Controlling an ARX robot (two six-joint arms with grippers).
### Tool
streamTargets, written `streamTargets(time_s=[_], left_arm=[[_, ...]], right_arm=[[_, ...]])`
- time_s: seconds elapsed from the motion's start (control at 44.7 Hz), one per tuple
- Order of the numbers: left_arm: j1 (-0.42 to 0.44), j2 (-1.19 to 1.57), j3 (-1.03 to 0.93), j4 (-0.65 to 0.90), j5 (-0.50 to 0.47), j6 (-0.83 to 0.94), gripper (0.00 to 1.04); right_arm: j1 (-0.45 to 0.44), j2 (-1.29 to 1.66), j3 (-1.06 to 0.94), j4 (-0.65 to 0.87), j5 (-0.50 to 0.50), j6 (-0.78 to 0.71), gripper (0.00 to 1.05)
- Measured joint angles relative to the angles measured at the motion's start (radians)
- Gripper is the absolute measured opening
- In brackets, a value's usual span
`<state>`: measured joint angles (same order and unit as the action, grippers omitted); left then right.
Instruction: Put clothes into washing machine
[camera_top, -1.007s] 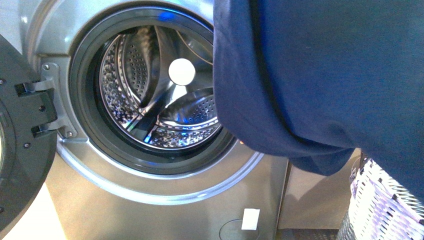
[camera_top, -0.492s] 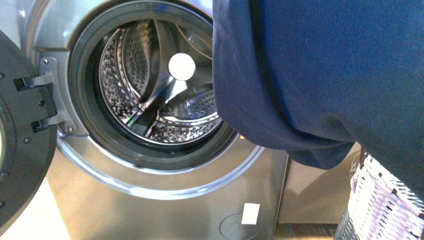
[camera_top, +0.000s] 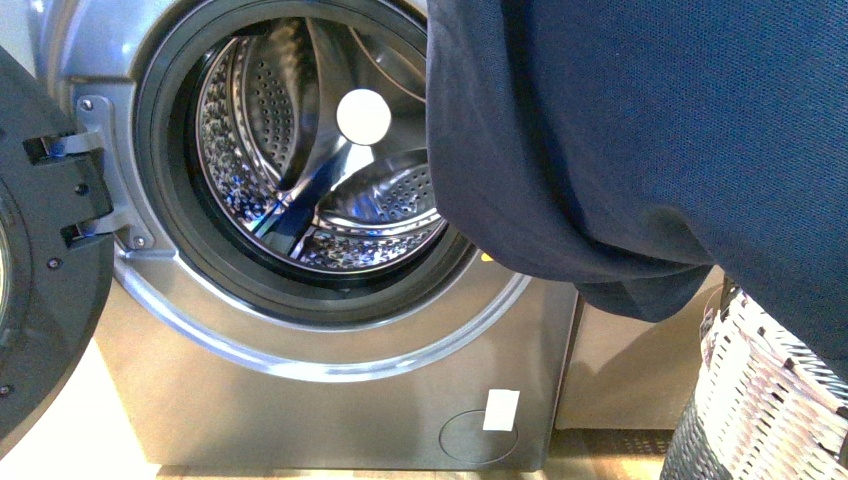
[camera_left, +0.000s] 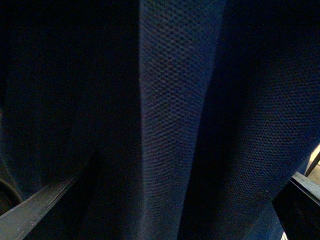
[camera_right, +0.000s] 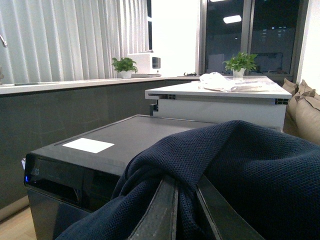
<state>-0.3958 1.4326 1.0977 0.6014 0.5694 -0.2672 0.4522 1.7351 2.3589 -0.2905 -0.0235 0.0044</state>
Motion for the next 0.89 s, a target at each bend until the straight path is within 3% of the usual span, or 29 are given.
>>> streamTargets(time_s=[0.604, 0.895], left_arm=[[-0.13, 0.13, 0.178, 0.032, -0.11, -0.016, 0.98], [-0.182, 0.218, 0.252, 0.077, -0.248, -0.017, 0.98]], right_arm=[[0.0, 0.0, 0.0, 0.0, 0.001, 0.0, 0.05], [0.0, 0.0, 0.0, 0.0, 0.003, 0.0, 0.05]])
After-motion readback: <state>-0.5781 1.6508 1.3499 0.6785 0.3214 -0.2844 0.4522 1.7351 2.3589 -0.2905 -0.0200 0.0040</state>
